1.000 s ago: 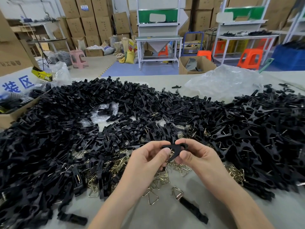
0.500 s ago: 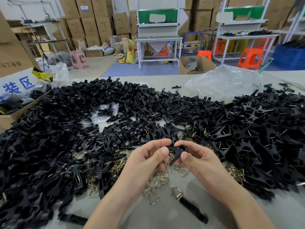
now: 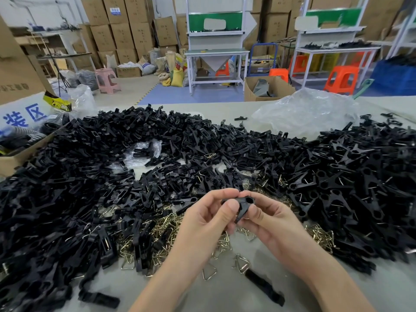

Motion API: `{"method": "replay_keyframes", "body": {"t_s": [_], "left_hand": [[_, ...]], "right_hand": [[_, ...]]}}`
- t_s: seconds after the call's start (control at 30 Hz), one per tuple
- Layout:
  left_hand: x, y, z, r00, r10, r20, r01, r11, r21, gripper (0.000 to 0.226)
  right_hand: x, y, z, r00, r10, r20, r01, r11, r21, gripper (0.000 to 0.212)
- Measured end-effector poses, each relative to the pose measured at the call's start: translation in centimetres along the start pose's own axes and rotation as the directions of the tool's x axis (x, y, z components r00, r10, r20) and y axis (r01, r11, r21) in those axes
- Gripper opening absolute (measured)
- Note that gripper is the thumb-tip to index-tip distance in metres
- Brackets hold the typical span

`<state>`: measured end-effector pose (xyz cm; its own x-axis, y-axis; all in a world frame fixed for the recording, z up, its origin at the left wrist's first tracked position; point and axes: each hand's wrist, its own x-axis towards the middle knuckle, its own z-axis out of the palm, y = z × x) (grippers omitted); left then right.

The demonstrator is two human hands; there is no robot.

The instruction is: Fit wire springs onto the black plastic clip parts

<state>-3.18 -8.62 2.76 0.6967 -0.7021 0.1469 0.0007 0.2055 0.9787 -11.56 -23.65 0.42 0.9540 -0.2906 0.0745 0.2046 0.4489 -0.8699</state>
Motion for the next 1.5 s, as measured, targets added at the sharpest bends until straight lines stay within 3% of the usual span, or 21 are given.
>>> {"method": "replay_keyframes", "body": {"t_s": [0.1, 0.27, 0.47, 0.6, 0.73, 0.9, 1.27, 1.5], "left_hand": [[-0.2, -0.1, 0.6, 0.999, -0.031, 0.023, 0.032, 0.998, -0.058, 0.035], [-0.3, -0.3, 1.3, 0.986, -0.119, 0.113, 0.139, 0.972, -0.191, 0.042], [-0.2, -0.8, 1.5, 0.953, -0.235, 0.193, 0.258, 0.96, -0.109, 0.058], [-0.3, -0.9, 1.3, 0.975, -0.197, 0.104, 0.185, 0.976, 0.115, 0.053], [-0.3, -0.5, 1.2, 0.991, -0.124, 0.047, 0.113, 0.973, 0.2, 0.036], [-0.2, -0.1, 0.8, 0.995, -0.086, 0.056, 0.074, 0.978, 0.193, 0.036], [0.0, -0.3, 0.4, 0.989, -0.118, 0.092, 0.1, 0.98, 0.172, 0.04], [0.0, -0.8, -0.2, 0.972, -0.167, 0.166, 0.128, 0.966, 0.224, 0.051]], "right_hand": [[-0.1, 0.2, 0.5, 0.998, -0.01, 0.068, 0.011, 1.0, -0.006, 0.055], [-0.2, 1.2, 0.9, 0.994, 0.022, 0.104, -0.008, 0.992, -0.124, 0.069], [-0.6, 0.5, 0.9, 0.989, -0.009, 0.15, 0.06, 0.941, -0.334, 0.047], [-0.8, 0.7, 1.2, 0.989, -0.02, 0.146, 0.076, 0.918, -0.389, 0.036], [-0.6, 1.0, 1.6, 0.993, -0.076, 0.089, 0.104, 0.921, -0.376, 0.03], [-0.4, 0.8, 1.3, 0.988, -0.138, 0.065, 0.152, 0.874, -0.462, 0.034], [-0.7, 0.5, 1.7, 0.977, -0.057, 0.207, 0.129, 0.927, -0.351, 0.034], [-0.8, 0.3, 1.6, 0.984, -0.063, 0.165, 0.128, 0.896, -0.425, 0.037]]}}
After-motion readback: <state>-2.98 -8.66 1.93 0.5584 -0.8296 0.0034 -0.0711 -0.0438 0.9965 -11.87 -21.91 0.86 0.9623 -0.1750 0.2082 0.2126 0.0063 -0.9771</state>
